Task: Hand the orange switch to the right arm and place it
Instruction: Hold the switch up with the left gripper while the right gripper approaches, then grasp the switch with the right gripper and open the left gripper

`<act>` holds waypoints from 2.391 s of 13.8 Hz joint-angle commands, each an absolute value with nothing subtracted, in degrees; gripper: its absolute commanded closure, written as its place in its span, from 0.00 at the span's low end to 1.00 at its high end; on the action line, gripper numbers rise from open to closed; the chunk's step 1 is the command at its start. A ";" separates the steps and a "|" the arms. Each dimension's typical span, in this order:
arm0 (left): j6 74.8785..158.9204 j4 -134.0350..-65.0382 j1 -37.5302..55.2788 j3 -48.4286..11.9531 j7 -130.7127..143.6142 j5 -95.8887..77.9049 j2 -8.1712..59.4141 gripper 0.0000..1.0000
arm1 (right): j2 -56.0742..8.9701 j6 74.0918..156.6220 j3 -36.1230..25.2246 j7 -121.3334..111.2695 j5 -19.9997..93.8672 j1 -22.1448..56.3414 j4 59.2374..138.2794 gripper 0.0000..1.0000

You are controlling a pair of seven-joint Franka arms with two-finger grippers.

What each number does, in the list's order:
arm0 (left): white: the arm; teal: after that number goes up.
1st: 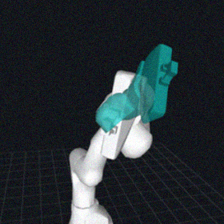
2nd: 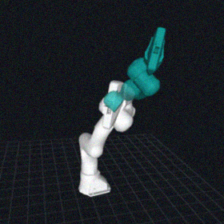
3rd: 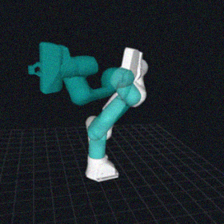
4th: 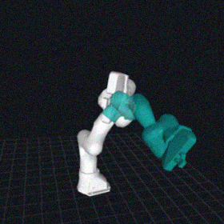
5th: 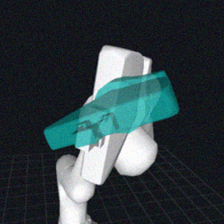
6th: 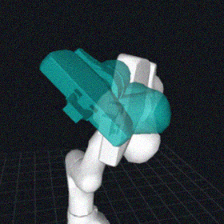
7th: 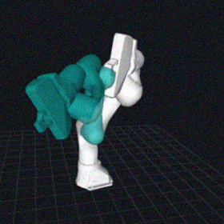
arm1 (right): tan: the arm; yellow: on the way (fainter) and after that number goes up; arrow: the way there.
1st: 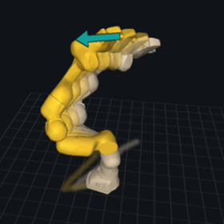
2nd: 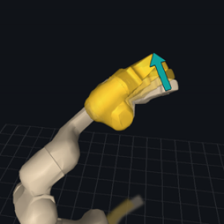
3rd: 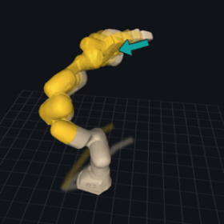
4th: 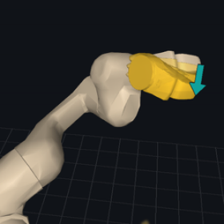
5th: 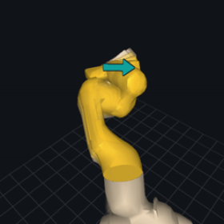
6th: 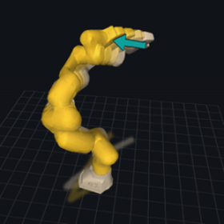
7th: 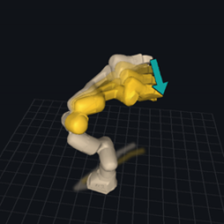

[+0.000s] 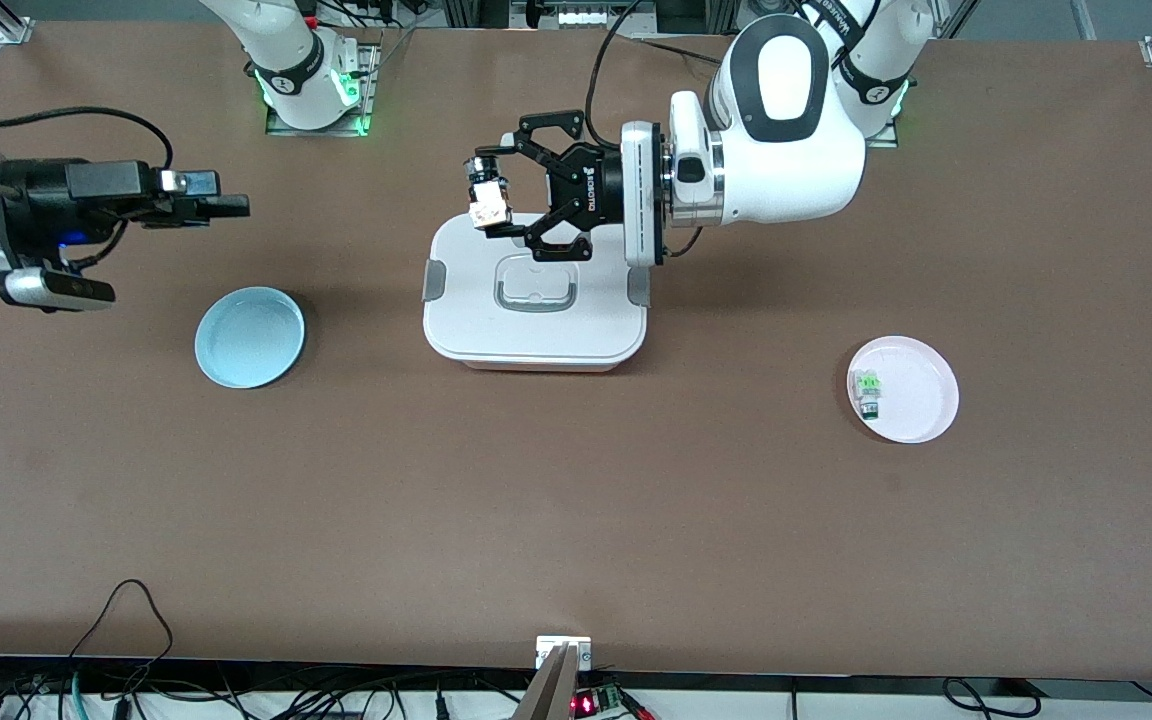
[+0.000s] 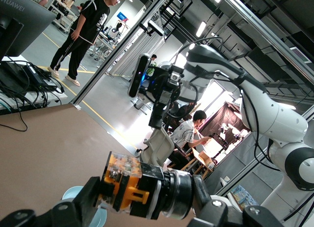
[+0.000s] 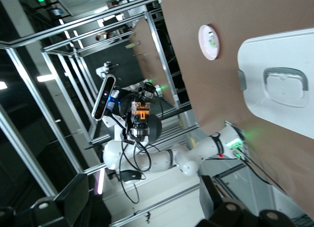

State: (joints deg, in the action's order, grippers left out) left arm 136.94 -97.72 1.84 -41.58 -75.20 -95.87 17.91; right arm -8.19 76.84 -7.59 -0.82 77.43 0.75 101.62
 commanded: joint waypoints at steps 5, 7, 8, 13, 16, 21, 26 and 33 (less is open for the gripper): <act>141.15 -94.22 4.57 -41.13 -75.67 -99.23 19.42 1.00 | -7.29 84.27 1.48 -2.20 89.28 0.97 112.06 0.00; 141.33 -93.69 5.80 -40.70 -75.76 -99.14 20.04 1.00 | -7.29 86.91 4.46 -2.20 91.22 0.97 112.67 0.00; 142.46 -93.08 6.24 -40.69 -75.67 -99.14 20.39 1.00 | -7.29 88.40 6.05 -2.11 92.36 0.97 112.85 0.00; 144.58 -91.32 8.61 -40.34 -75.59 -99.23 21.27 1.00 | -7.21 92.63 12.38 -2.11 97.28 0.97 114.78 0.00; 146.16 -90.97 9.31 -40.34 -75.50 -99.32 21.71 1.00 | -7.21 92.73 13.97 -1.24 100.45 0.97 115.75 0.00; 146.25 -91.05 9.32 -40.34 -75.50 -99.32 21.71 1.00 | -7.82 92.90 15.82 1.67 103.71 0.97 115.75 0.07; 146.25 -91.14 9.32 -40.34 -75.50 -99.40 21.71 1.00 | -9.66 92.20 15.82 3.77 103.71 0.70 114.61 0.28; 146.25 -91.23 9.32 -40.34 -75.32 -101.34 21.53 1.00 | -9.84 92.02 15.73 7.47 103.71 0.44 113.56 0.95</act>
State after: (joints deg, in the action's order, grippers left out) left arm 145.48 -92.87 8.35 -40.92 -73.79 -99.36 21.13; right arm -9.66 92.06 15.15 5.48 103.41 0.81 113.96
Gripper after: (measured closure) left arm 0.207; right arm 0.626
